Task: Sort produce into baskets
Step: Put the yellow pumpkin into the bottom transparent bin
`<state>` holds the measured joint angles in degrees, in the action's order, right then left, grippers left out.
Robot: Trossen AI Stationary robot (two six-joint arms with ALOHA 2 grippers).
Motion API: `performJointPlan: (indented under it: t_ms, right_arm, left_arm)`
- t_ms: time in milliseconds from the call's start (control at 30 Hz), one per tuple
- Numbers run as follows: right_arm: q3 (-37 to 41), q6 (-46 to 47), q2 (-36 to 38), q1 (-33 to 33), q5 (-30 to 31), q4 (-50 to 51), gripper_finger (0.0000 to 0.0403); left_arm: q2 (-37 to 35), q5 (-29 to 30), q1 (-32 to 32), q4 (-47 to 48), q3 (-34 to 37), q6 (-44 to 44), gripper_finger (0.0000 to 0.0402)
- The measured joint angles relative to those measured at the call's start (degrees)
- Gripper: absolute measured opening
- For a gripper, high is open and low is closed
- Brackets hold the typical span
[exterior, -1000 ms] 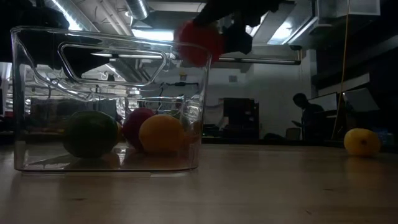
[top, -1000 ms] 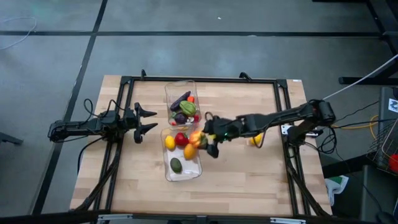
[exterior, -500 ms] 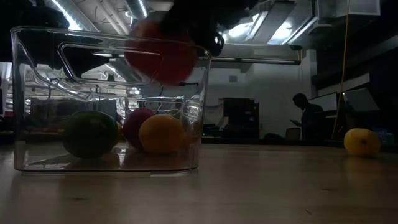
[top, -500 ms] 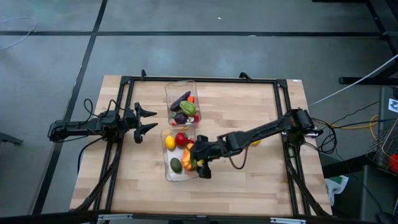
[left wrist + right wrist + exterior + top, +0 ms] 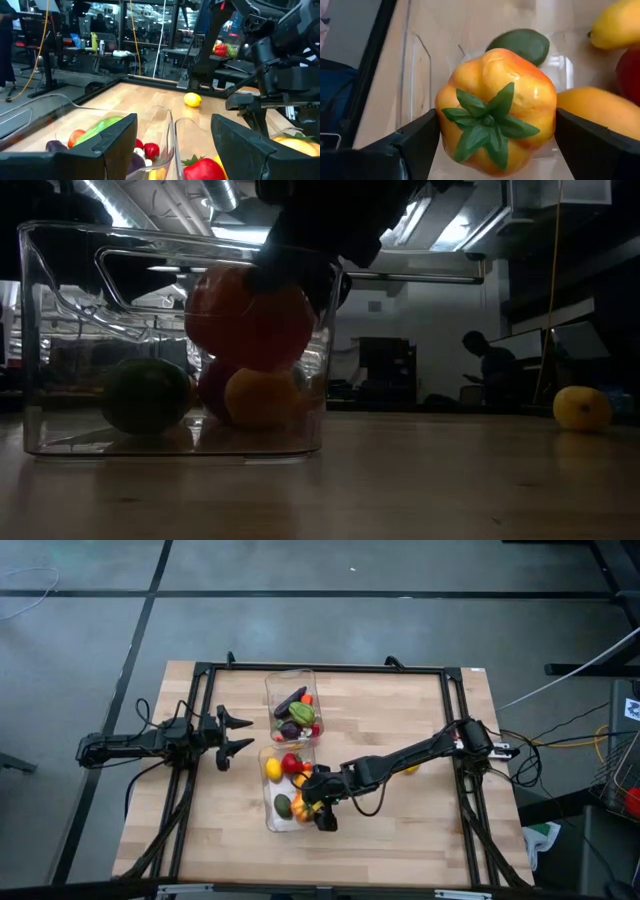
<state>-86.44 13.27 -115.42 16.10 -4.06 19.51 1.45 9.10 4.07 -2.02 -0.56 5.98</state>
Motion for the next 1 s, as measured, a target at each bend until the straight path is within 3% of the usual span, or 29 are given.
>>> performJointPlan:
  t_ms: [167, 367, 633, 1000]
  right_arm:
    - [0.0, -0.1, -0.1, -0.8, -1.3, 0.0, 0.0353]
    - [0.0, -0.6, -0.1, -1.7, -2.1, 0.2, 0.0394]
    - [0.0, 0.0, -0.1, -1.6, -3.1, -0.5, 0.0376]
    - [0.0, 0.3, -0.1, -2.2, -5.7, -3.5, 0.039]
  left_arm:
    - [0.0, 0.0, 0.0, 0.0, 0.0, 0.0, 0.025]
    - [0.0, 0.0, 0.0, 0.0, 0.0, 0.0, 0.025]
    - [0.0, 0.0, 0.0, 0.0, 0.0, 0.0, 0.025]
    - [0.0, 0.0, 0.0, 0.0, 0.0, 0.0, 0.025]
